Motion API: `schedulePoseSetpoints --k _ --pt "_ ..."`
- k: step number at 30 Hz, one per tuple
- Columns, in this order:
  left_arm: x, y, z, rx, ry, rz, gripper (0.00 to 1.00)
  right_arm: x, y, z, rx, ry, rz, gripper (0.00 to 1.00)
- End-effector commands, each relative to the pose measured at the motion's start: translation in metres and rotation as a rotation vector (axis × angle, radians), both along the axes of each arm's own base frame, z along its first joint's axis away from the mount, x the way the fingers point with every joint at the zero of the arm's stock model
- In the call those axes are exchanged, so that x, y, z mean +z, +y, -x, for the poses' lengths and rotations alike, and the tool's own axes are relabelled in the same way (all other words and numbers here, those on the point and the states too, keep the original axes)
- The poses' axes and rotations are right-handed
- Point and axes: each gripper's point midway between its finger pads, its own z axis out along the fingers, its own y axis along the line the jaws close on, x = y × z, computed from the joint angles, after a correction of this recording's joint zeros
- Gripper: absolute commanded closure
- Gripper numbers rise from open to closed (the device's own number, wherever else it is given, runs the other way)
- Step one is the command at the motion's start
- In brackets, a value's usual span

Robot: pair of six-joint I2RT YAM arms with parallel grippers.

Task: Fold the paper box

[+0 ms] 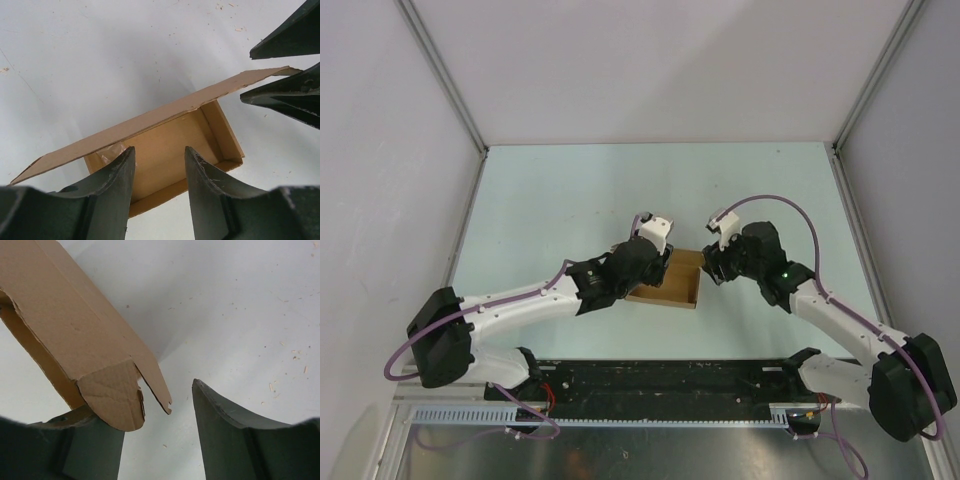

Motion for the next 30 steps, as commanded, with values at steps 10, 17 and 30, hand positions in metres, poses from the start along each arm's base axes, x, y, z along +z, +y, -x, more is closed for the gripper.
schedulePoseSetpoints --k 10,17,30 --pt "0.030 0.001 0.002 -0.021 -0.037 0.066 0.50 -0.002 0.012 -0.004 0.010 -0.013 -0.060 0.58" --pt "0.069 0.021 0.005 -0.006 -0.119 0.114 0.48 -0.002 0.013 -0.003 0.022 -0.027 -0.047 0.68" --pt "0.092 0.092 -0.008 -0.091 -0.254 0.006 0.15 0.003 0.016 -0.001 0.049 -0.044 -0.054 0.69"
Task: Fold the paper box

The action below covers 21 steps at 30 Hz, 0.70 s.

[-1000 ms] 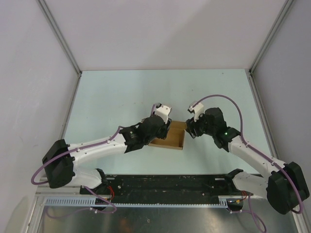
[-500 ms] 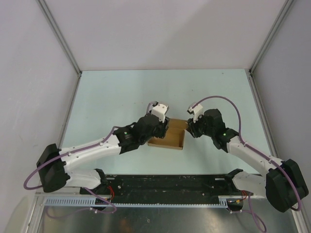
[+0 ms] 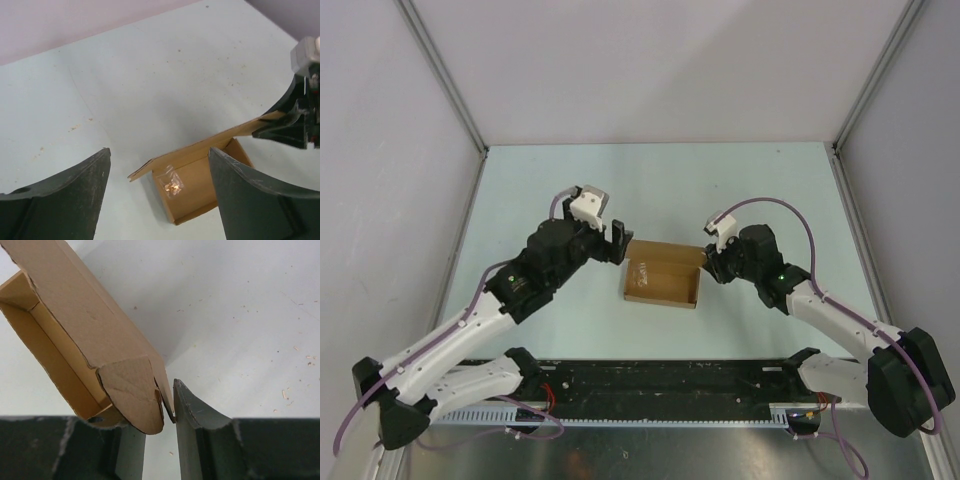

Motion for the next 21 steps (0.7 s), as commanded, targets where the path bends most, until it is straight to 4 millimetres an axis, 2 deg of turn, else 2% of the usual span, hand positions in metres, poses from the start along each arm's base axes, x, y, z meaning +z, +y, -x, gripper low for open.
schedulePoseSetpoints --k 1,2,3,6,10,16,17,19,21 --pt "-0.032 0.004 0.009 -0.137 -0.025 -0.214 0.15 0.013 0.007 -0.002 0.033 -0.051 -0.026 0.69" --pt "-0.040 0.007 0.010 -0.158 -0.012 -0.248 0.14 0.013 0.007 -0.002 0.036 -0.051 -0.028 0.69" --pt "-0.044 0.001 0.017 -0.249 -0.026 -0.275 0.14 0.012 0.007 -0.002 0.035 -0.048 -0.027 0.69" --pt "-0.052 0.001 0.027 -0.375 -0.076 -0.327 0.12 0.013 0.008 -0.001 0.039 -0.051 -0.029 0.69" --pt "-0.041 0.023 0.015 -0.305 -0.131 -0.353 0.09 0.016 0.008 -0.001 0.041 -0.061 -0.030 0.69" --pt "-0.052 0.042 -0.003 -0.318 -0.082 -0.338 0.06 0.016 0.009 0.000 0.050 -0.063 -0.031 0.69" --pt "-0.054 0.030 0.004 -0.415 -0.068 -0.290 0.06 0.017 0.008 -0.001 0.047 -0.065 -0.031 0.69" --pt "-0.056 0.030 0.003 -0.460 -0.048 -0.252 0.05 0.017 0.009 -0.001 0.049 -0.066 -0.032 0.69" --pt "-0.061 0.022 0.008 -0.536 -0.028 -0.226 0.01 0.017 0.008 -0.001 0.046 -0.065 -0.030 0.69"
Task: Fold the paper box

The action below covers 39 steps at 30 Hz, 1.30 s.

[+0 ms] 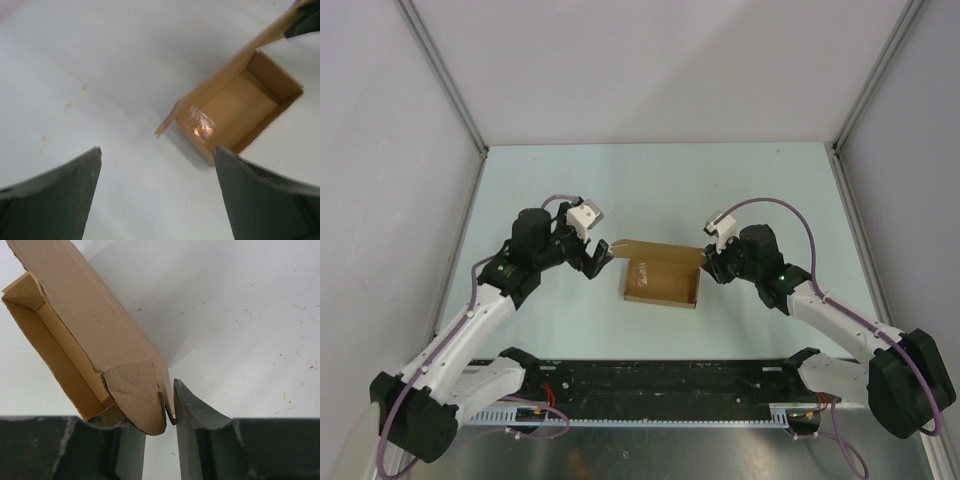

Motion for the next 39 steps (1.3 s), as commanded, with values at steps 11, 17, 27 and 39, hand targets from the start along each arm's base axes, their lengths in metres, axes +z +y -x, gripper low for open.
schedulePoseSetpoints --k 11,17,27,39 --pt "-0.019 -0.028 -0.004 -0.274 -0.017 -0.012 0.00 0.020 0.009 -0.008 0.026 -0.081 -0.047 0.69" --pt "-0.031 -0.030 -0.013 -0.261 0.000 -0.014 0.00 0.021 0.010 -0.008 0.026 -0.081 -0.054 0.69" --pt "-0.052 -0.037 -0.034 -0.170 0.075 0.014 0.00 0.019 0.009 -0.007 0.016 -0.070 -0.053 0.69" --pt "-0.060 -0.045 -0.037 -0.066 0.111 0.003 0.21 0.013 0.006 -0.007 -0.033 -0.053 -0.027 0.72"
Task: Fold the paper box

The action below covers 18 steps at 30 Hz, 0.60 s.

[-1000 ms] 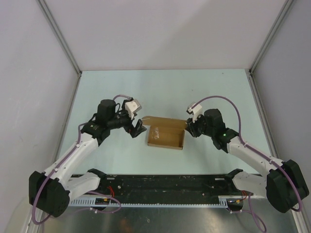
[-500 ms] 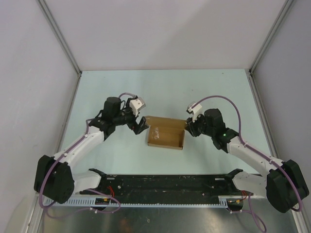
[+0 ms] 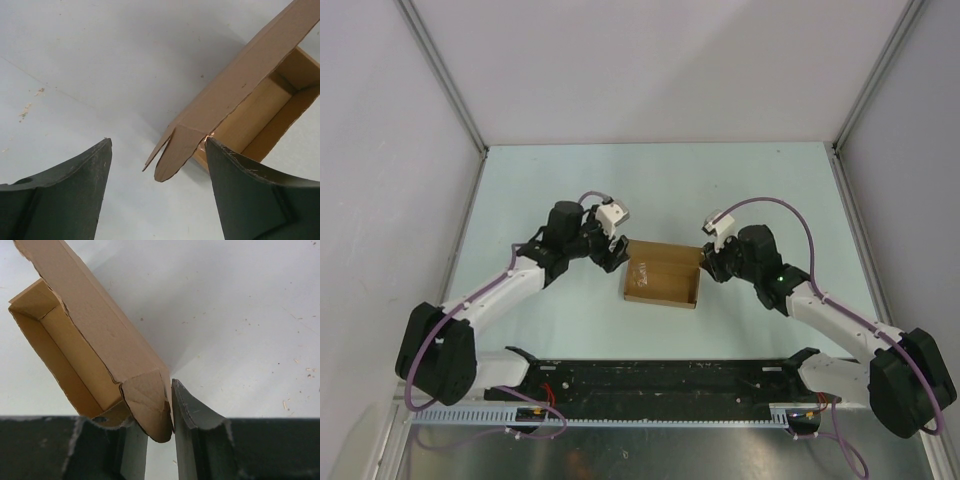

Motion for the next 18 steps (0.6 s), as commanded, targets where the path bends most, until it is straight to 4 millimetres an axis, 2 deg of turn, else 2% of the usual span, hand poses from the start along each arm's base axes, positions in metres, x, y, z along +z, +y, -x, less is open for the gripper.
schedulePoseSetpoints --k 1,6,10,18 --pt "0.008 -0.004 -0.003 0.056 -0.017 0.026 0.25 0.007 -0.001 -0.004 -0.038 -0.027 -0.008 0.71" --pt "0.009 -0.005 0.001 0.078 -0.002 0.041 0.32 0.000 -0.006 0.001 -0.074 0.014 0.009 0.70" --pt "0.002 -0.008 0.004 0.100 0.032 0.041 0.38 -0.001 -0.006 0.002 -0.103 0.032 -0.003 0.69" --pt "-0.002 -0.009 0.010 0.146 0.066 0.048 0.41 0.001 -0.013 -0.001 -0.182 0.045 -0.020 0.68"
